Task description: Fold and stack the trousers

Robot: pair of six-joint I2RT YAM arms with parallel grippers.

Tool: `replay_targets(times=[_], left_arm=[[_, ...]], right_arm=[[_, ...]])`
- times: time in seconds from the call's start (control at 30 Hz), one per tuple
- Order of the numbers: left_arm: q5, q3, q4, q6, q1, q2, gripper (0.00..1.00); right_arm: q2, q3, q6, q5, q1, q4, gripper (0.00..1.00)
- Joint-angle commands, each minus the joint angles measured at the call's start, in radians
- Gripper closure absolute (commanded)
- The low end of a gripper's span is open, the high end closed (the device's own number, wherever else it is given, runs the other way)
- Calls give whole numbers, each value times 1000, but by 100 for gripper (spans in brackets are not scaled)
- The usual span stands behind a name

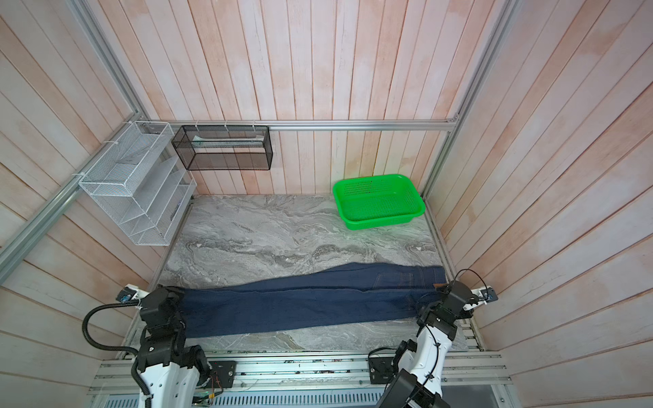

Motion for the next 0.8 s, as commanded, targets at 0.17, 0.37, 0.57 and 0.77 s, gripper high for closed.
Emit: replay_targets(times=[0.17,0.37,0.57,0.77], left_arm=[[-73,35,-59,-37,0,23,50],[-56,111,-43,19,0,25,51],[143,215,-87,-41,-31,99,52],[451,294,-176,-65,-42,259,50]], right_arm=[[-20,31,38,96,3,-122,54],[-32,146,39,33,9,-210,51],[1,234,155,-96,170,-358,53],[-3,220,308,-122,524,-501,64]])
